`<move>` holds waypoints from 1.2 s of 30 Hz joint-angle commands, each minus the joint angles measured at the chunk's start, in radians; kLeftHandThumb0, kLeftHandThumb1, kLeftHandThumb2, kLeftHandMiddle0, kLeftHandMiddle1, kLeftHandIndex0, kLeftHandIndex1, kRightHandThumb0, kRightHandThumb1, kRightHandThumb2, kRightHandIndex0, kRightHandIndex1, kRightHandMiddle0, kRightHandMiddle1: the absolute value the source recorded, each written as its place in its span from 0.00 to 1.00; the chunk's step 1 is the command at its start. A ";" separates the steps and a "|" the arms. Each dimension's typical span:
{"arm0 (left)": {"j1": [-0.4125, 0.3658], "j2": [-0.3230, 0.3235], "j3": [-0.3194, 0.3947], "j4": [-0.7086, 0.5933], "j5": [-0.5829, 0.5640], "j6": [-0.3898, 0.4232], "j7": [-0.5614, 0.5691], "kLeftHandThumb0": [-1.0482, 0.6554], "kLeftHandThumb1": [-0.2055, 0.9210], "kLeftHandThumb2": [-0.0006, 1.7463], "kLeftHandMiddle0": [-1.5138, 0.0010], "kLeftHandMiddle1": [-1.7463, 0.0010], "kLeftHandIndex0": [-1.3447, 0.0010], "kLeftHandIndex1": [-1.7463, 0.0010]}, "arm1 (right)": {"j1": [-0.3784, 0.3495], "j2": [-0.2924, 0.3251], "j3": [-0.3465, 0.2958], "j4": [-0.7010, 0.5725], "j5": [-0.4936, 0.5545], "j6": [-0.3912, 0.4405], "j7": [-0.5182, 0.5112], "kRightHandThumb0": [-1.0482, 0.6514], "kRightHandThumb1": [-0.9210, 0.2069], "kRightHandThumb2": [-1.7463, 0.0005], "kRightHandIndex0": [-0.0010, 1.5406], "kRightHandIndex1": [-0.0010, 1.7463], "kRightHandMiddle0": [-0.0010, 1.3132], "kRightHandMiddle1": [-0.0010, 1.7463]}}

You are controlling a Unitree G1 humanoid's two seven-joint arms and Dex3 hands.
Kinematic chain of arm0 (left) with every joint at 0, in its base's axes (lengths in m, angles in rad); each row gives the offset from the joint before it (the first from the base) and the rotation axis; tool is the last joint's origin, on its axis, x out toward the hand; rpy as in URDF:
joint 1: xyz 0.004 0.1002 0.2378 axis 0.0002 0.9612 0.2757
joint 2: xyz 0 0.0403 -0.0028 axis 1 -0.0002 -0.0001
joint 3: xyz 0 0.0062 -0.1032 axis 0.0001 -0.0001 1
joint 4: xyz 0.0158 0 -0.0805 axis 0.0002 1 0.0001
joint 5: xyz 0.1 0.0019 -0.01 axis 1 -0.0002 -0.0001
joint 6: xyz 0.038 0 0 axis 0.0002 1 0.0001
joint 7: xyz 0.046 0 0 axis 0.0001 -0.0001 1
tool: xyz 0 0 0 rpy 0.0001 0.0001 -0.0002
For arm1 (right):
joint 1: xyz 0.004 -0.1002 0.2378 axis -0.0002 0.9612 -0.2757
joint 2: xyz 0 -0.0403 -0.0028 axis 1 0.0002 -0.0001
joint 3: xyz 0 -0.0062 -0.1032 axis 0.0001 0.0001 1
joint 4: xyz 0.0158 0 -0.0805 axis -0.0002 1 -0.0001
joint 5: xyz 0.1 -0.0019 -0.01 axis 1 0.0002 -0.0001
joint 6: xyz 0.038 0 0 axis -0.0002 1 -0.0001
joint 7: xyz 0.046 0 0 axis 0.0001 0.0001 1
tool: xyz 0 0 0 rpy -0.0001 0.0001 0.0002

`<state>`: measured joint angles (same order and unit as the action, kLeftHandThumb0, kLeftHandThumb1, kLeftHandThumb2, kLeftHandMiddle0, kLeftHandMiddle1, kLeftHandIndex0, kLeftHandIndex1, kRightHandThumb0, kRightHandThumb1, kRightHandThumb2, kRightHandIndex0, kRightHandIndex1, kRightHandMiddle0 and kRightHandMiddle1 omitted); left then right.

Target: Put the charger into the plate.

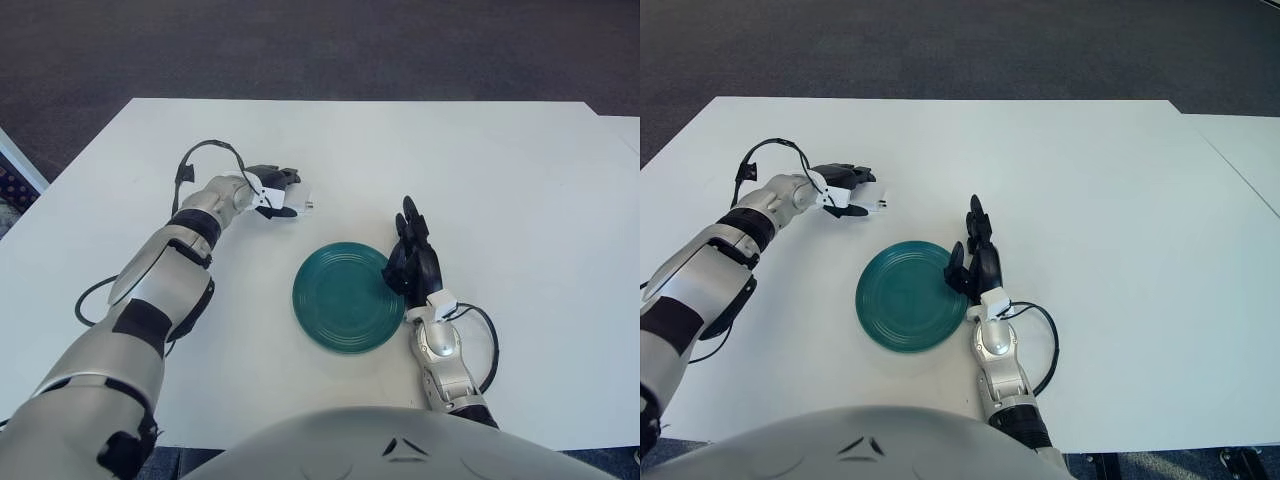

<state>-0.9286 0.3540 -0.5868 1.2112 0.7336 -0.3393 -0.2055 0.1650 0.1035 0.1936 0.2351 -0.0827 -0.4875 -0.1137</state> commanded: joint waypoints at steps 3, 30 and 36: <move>-0.011 0.006 -0.013 -0.018 0.008 0.007 -0.028 0.01 1.00 0.31 0.87 0.98 0.89 0.56 | 0.120 0.004 0.003 0.035 0.016 0.016 0.012 0.22 0.00 0.38 0.00 0.00 0.02 0.01; 0.018 -0.013 -0.054 -0.004 0.045 0.047 0.066 0.03 1.00 0.30 0.82 0.97 0.86 0.54 | 0.121 -0.012 -0.044 0.045 0.074 -0.032 0.103 0.20 0.00 0.39 0.00 0.00 0.01 0.02; -0.001 -0.006 -0.133 0.028 0.138 0.052 0.176 0.14 1.00 0.25 0.90 0.65 0.89 0.36 | 0.105 -0.006 -0.062 0.066 0.079 -0.045 0.095 0.18 0.00 0.41 0.00 0.00 0.00 0.01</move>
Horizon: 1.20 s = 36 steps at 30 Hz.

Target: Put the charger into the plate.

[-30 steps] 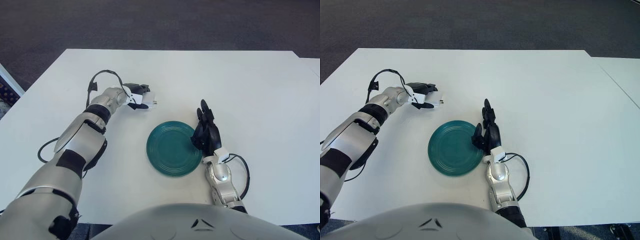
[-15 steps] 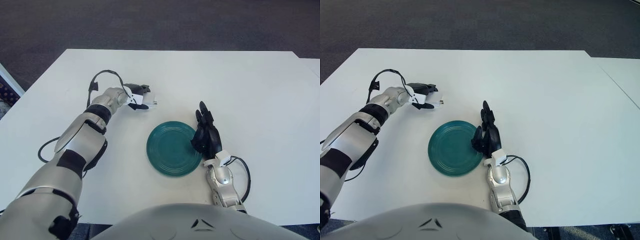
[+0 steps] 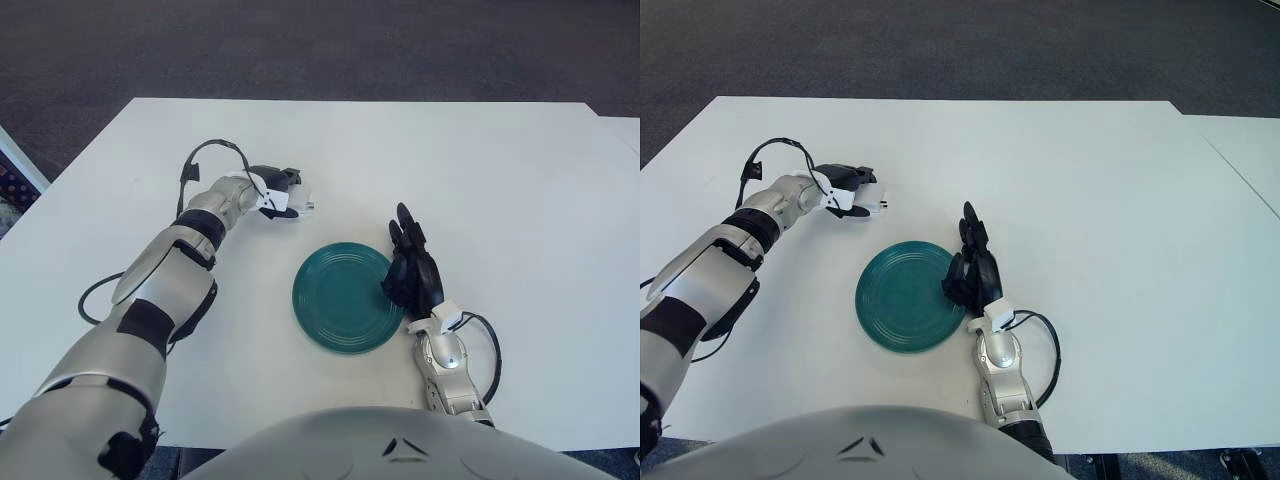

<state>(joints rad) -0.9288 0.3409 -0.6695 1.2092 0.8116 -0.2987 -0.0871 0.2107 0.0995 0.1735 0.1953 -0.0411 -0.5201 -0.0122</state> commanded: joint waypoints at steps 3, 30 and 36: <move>-0.006 0.000 -0.100 0.057 0.115 0.018 0.148 0.32 1.00 0.27 0.92 0.33 0.86 0.12 | 0.054 -0.002 -0.047 0.117 0.032 -0.025 -0.012 0.17 0.00 0.42 0.00 0.00 0.00 0.01; -0.025 -0.012 -0.248 0.108 0.244 0.052 0.431 0.61 0.53 0.67 0.62 0.09 0.69 0.00 | -0.029 -0.013 -0.151 0.230 0.093 0.004 0.031 0.14 0.00 0.45 0.00 0.00 0.01 0.03; -0.018 -0.007 -0.234 0.105 0.230 0.046 0.447 0.61 0.52 0.69 0.62 0.08 0.70 0.00 | -0.047 -0.005 -0.176 0.263 0.107 0.009 0.039 0.13 0.00 0.45 0.00 0.00 0.02 0.03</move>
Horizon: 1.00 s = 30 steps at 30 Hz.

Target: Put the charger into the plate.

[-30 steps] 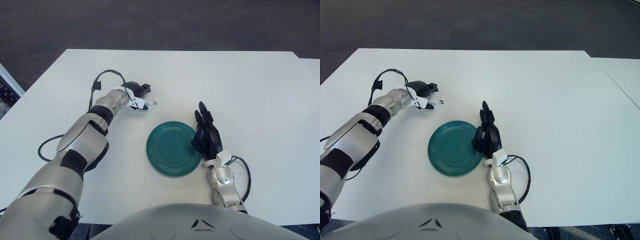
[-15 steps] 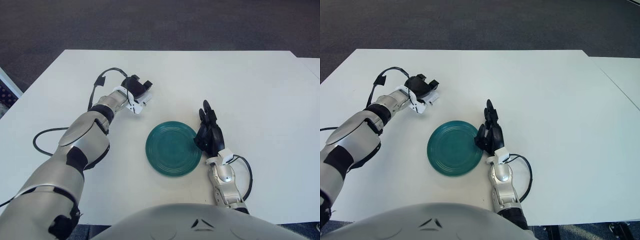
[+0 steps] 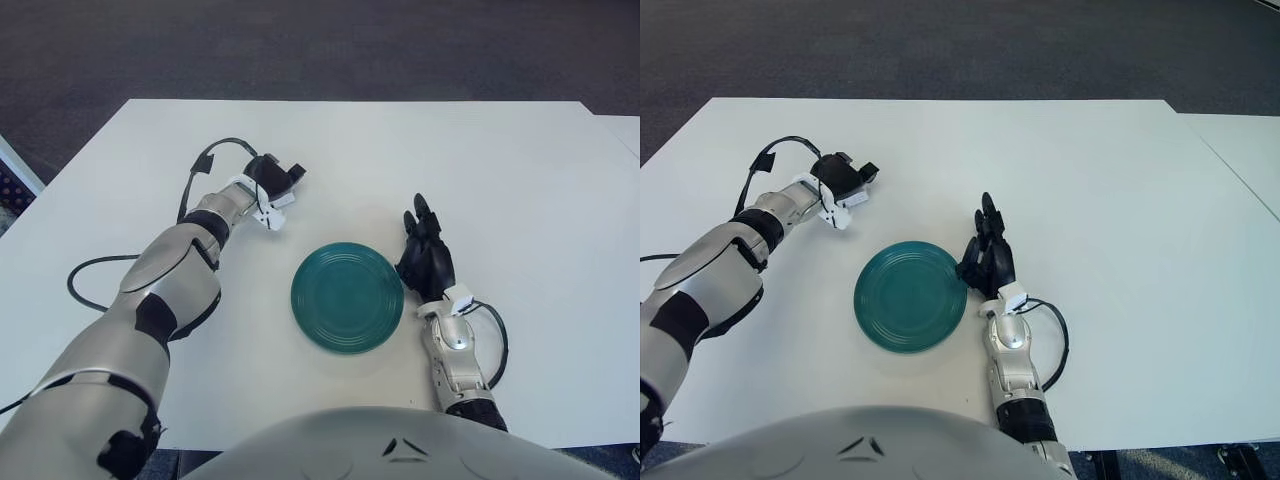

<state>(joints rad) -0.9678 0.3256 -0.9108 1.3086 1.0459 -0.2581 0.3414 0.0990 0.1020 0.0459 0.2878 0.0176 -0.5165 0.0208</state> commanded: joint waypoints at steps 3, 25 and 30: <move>0.026 0.001 0.043 0.009 -0.042 0.005 0.017 0.61 0.51 0.70 0.60 0.07 0.71 0.00 | 0.053 -0.005 -0.060 0.185 0.051 0.016 0.002 0.13 0.00 0.45 0.00 0.00 0.02 0.03; 0.030 -0.007 0.181 0.011 -0.183 -0.008 -0.053 0.61 0.46 0.76 0.59 0.00 0.71 0.00 | 0.024 0.024 -0.069 0.203 0.035 0.039 -0.021 0.11 0.00 0.43 0.00 0.00 0.01 0.04; 0.010 0.003 0.230 -0.017 -0.233 -0.034 -0.076 0.61 0.45 0.77 0.59 0.01 0.71 0.00 | 0.017 0.027 -0.067 0.214 0.027 0.035 -0.028 0.11 0.00 0.43 0.00 0.00 0.00 0.05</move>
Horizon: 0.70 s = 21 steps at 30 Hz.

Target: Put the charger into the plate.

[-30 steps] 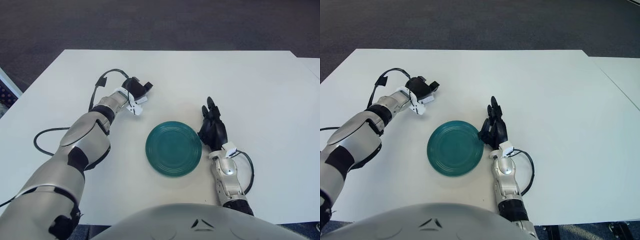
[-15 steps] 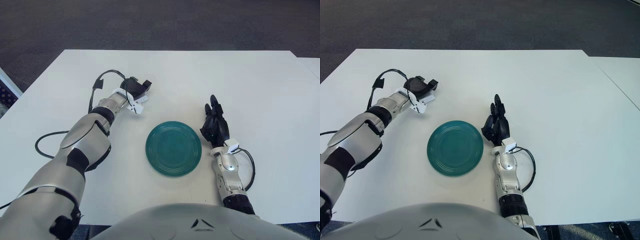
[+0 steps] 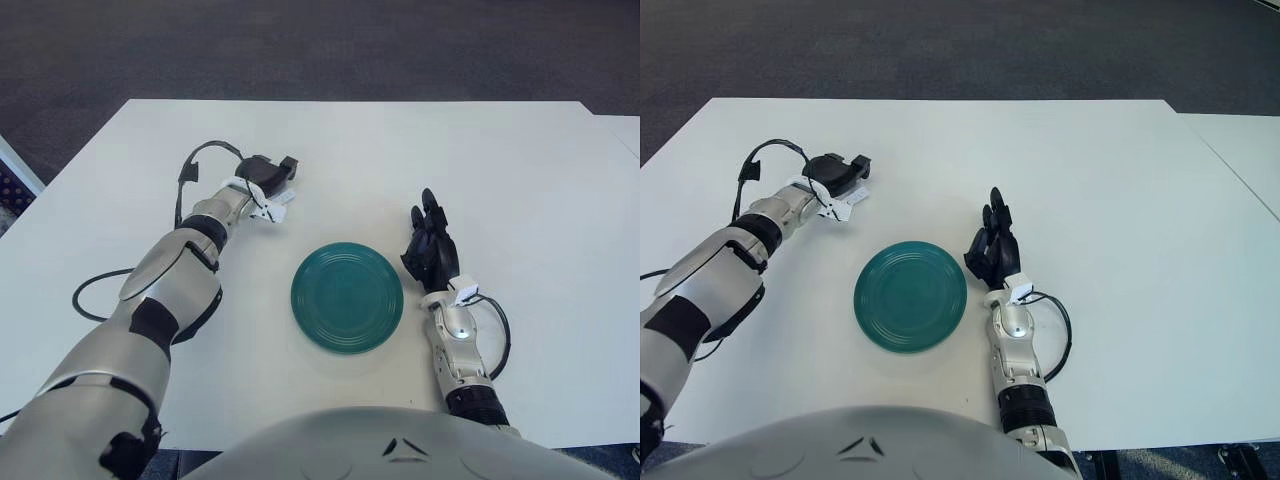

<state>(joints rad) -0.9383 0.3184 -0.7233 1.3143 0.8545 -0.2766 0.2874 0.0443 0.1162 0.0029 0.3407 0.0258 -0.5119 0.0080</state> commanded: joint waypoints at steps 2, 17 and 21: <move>-0.027 0.014 0.061 -0.037 -0.059 -0.026 -0.032 0.61 0.45 0.77 0.59 0.01 0.71 0.00 | 0.070 0.011 -0.021 0.167 0.007 0.019 -0.020 0.11 0.00 0.43 0.00 0.00 0.00 0.05; -0.043 0.089 0.181 -0.216 -0.147 -0.151 -0.090 0.61 0.46 0.76 0.59 0.02 0.71 0.00 | 0.043 0.008 -0.006 0.217 -0.036 0.001 -0.044 0.12 0.00 0.42 0.00 0.00 0.00 0.01; -0.036 0.136 0.220 -0.293 -0.181 -0.189 -0.134 0.61 0.45 0.77 0.59 0.01 0.70 0.00 | 0.037 0.007 -0.009 0.236 -0.039 -0.021 -0.042 0.13 0.00 0.42 0.00 0.00 0.00 0.01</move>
<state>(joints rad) -0.9531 0.3900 -0.5476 1.0991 0.7098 -0.4297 0.1978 0.0002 0.1166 0.0033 0.3953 -0.0225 -0.5352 -0.0294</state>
